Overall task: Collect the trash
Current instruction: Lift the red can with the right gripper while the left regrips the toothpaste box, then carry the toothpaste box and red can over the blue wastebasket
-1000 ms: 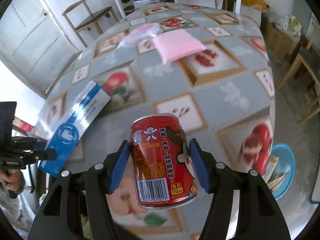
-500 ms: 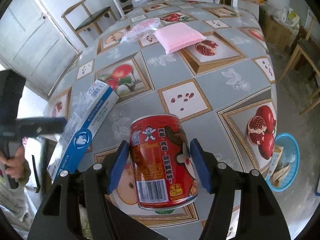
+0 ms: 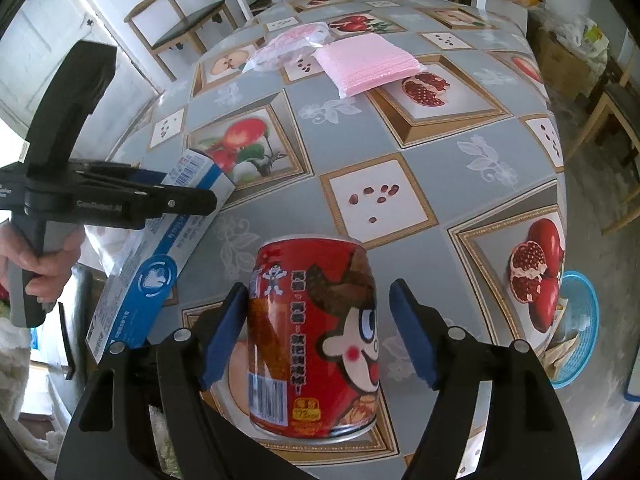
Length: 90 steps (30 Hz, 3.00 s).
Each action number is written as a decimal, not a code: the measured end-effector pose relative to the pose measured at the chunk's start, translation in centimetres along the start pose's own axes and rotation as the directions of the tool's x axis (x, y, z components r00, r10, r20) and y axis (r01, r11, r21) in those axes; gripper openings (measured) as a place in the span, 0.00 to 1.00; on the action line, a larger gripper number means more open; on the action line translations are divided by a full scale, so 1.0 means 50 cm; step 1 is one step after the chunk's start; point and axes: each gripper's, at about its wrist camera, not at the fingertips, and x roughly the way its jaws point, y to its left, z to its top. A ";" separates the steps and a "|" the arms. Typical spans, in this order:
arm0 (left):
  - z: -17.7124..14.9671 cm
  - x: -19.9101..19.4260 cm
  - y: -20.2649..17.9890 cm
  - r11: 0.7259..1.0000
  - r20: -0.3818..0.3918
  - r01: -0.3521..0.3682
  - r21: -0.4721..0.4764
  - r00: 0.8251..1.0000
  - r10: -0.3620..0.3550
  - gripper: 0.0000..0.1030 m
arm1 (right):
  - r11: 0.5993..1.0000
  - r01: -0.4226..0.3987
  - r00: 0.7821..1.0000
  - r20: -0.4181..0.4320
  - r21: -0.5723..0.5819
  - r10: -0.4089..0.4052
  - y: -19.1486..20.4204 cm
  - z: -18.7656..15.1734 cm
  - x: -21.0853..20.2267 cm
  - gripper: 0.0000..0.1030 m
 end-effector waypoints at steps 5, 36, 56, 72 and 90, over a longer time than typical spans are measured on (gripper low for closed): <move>0.012 0.004 0.005 1.000 -0.019 -0.006 -0.008 1.000 0.006 0.56 | 1.000 -0.015 1.000 -0.007 0.007 0.015 0.002 0.004 0.012 0.69; -0.202 -0.178 -0.016 0.982 0.424 0.173 -0.075 0.897 -0.125 0.30 | 0.999 0.011 0.999 -0.045 0.035 -0.010 0.015 0.013 0.035 0.64; -0.274 -0.262 -0.025 0.968 0.637 0.220 -0.119 0.765 -0.096 0.30 | 0.986 -0.016 0.994 0.108 0.166 -0.002 -0.002 -0.009 -0.029 0.62; -0.285 -0.267 0.002 0.957 0.653 0.254 -0.141 0.750 -0.103 0.30 | 0.971 0.220 0.896 0.373 0.097 -0.240 0.068 0.011 -0.049 0.62; -0.283 -0.257 -0.002 0.952 0.653 0.265 -0.153 0.751 -0.104 0.30 | 0.954 0.299 0.890 0.356 0.017 -0.285 0.097 -0.037 -0.034 0.62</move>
